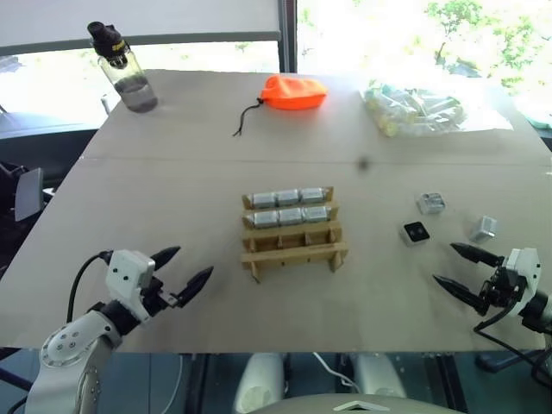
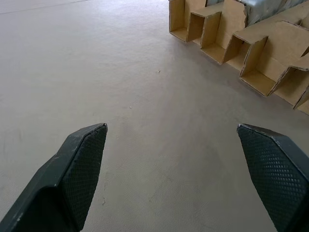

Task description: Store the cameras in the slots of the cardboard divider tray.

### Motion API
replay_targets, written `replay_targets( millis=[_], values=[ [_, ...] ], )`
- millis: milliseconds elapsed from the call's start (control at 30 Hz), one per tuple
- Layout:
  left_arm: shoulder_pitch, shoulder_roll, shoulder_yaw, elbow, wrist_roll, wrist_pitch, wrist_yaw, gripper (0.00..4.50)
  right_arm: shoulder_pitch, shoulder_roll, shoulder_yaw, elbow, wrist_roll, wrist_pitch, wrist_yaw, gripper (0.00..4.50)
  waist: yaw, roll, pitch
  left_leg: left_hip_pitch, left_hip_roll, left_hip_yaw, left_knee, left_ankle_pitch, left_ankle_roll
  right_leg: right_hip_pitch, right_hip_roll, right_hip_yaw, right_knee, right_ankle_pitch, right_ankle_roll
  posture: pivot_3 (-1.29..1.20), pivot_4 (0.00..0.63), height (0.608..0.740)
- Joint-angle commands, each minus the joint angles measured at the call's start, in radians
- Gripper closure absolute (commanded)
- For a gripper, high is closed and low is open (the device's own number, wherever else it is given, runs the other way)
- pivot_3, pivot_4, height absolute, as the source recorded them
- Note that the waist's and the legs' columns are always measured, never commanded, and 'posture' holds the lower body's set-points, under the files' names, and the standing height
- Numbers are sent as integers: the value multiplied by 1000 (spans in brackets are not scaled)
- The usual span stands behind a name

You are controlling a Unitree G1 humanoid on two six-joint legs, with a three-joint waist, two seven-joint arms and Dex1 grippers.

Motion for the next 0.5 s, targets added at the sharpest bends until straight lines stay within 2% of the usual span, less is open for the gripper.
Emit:
replay_targets(
  millis=[33,500],
  values=[
    [8,4,13,-19,-18,-23,-12,30,-10,-23,-36,-5,11,-16,13,0,0,0,0,0,0,0,0,0,0,0,0,0,0,0,0,0,150,726],
    [22,7,22,-16,-32,-21,-29,30,-5,-32,-34,18,1,-21,31,0,0,0,0,0,0,0,0,0,0,0,0,0,0,0,0,0,150,726]
  ],
)
